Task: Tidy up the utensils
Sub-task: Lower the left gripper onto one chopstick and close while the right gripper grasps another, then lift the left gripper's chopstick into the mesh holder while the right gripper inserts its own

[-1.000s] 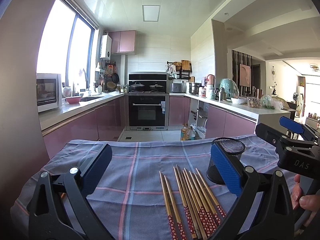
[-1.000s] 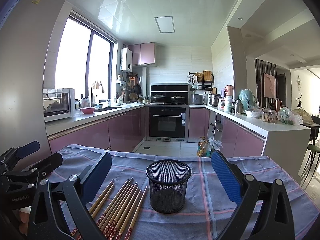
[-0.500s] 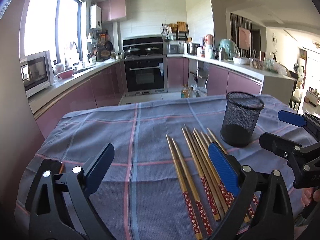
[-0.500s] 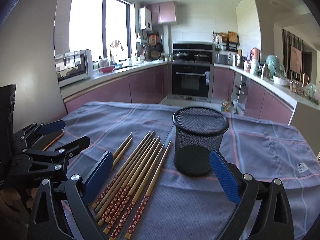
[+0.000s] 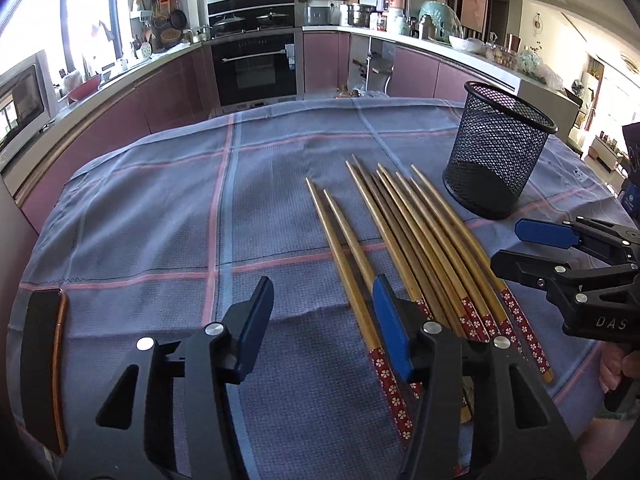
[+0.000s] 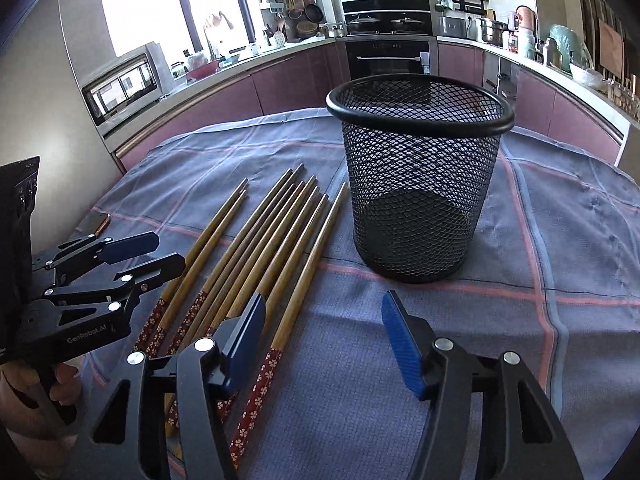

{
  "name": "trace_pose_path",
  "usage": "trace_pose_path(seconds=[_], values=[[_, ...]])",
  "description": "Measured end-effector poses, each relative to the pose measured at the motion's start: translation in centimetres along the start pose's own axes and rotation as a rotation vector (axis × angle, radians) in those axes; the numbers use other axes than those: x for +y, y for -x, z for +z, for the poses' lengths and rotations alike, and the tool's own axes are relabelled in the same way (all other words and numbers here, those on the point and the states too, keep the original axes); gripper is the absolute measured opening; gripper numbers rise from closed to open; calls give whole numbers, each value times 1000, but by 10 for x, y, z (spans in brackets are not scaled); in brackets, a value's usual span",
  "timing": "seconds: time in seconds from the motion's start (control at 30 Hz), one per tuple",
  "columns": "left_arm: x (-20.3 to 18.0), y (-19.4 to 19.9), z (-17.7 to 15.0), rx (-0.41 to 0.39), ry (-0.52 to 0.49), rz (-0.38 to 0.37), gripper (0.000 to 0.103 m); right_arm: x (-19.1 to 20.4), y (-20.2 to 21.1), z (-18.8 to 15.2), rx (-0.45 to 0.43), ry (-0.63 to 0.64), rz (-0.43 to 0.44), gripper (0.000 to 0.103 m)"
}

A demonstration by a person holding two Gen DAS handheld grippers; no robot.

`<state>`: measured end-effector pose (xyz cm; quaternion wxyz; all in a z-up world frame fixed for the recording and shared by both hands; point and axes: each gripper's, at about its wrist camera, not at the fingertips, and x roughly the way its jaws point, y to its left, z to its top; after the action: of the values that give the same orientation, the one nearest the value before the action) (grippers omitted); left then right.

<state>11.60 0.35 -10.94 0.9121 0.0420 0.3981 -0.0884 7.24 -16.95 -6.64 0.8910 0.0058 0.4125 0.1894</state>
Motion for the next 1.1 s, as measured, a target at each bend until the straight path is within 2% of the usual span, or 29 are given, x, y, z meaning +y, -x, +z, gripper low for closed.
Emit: trace_pose_path(seconds=[0.2, 0.47, 0.57, 0.7, 0.73, 0.83, 1.1], values=[[1, -17, 3, 52, 2, -29, 41, 0, -6, 4, 42, 29, -22, 48], [0, -27, 12, 70, -11, -55, 35, 5, -15, 13, 74, 72, -38, 44], [-3, -31, 16, 72, -15, -60, 30, 6, -17, 15, 76, 82, -29, 34], [-7, -34, 19, 73, -8, -85, 13, 0, -17, 16, 75, 50, 10, 14], [-8, -35, 20, 72, -4, -89, 12, -2, -16, 16, 75, 37, 23, 10], [-9, -34, 18, 66, 14, -92, 9, -7, -15, 15, 70, 9, 47, 6], [0, -22, 17, 59, 63, -142, 8, -12, 6, 16, 11, -8, 114, 5]])
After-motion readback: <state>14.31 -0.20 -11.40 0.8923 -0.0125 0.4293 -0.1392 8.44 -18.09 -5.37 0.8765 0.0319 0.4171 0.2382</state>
